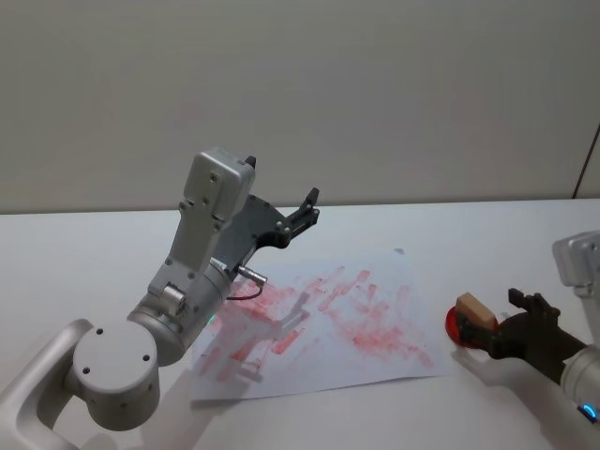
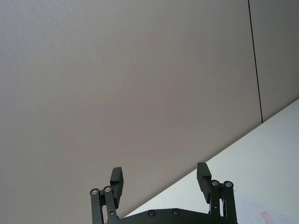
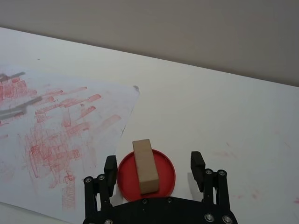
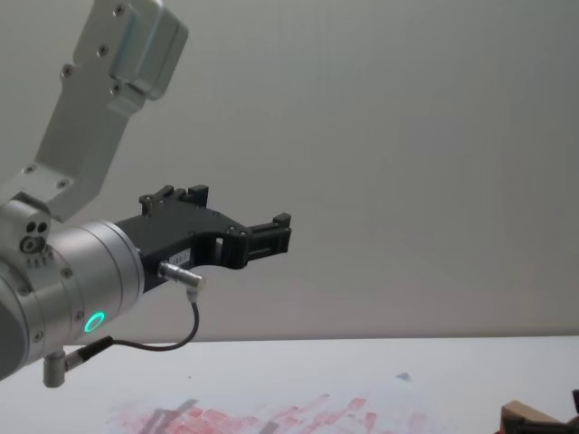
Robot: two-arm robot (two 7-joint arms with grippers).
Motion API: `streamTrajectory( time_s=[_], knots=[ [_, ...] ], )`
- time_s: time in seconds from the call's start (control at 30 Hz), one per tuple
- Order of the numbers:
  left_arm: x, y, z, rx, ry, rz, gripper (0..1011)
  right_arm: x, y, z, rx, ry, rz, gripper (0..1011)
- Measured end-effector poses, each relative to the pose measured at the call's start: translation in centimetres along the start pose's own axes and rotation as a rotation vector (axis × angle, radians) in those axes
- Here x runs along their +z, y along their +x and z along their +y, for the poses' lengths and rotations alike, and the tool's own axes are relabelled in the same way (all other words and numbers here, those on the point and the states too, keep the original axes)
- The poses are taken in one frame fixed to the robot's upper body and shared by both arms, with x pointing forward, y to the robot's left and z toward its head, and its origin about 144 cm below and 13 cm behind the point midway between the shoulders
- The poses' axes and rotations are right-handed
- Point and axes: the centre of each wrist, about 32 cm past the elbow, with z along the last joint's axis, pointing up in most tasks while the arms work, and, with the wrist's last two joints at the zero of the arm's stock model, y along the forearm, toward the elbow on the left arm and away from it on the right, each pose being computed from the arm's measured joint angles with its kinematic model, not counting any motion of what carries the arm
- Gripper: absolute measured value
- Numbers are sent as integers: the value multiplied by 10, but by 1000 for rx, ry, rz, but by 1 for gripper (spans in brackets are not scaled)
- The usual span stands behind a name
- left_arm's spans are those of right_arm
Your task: Use the one hand to pick up the stamp and affix it onto the A4 paper.
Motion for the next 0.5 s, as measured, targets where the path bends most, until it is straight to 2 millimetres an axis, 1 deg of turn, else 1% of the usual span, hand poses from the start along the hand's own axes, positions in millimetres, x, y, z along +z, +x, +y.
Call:
streamTrajectory(
  time_s=[0.07, 0.1, 0.13, 0.17, 0.2, 0.23, 0.27, 0.33, 0.37, 0.4, 0.43, 0.5],
  knots=[
    [0, 0, 0, 0, 0, 0, 1001, 1, 1, 2, 2, -2, -2, 941],
    [0, 0, 0, 0, 0, 0, 1001, 1, 1, 3, 4, -2, -3, 902],
    [0, 0, 0, 0, 0, 0, 1001, 1, 1, 3, 4, -3, -4, 902],
    [0, 0, 0, 0, 0, 0, 1001, 1, 1, 4, 5, -3, -5, 868],
    [0, 0, 0, 0, 0, 0, 1001, 1, 1, 5, 6, -4, -6, 855],
    [0, 0, 0, 0, 0, 0, 1001, 1, 1, 5, 7, -5, -7, 797],
    [0, 0, 0, 0, 0, 0, 1001, 1, 1, 6, 7, -5, -7, 762],
    [0, 0, 0, 0, 0, 0, 1001, 2, 2, 7, 8, -6, -8, 744],
    [0, 0, 0, 0, 0, 0, 1001, 2, 2, 8, 9, -6, -9, 687],
    [0, 0, 0, 0, 0, 0, 1001, 2, 2, 8, 9, -7, -9, 676],
    [0, 0, 0, 0, 0, 0, 1001, 2, 2, 8, 10, -7, -10, 624],
    [0, 0, 0, 0, 0, 0, 1001, 2, 2, 9, 11, -7, -11, 566]
  ],
)
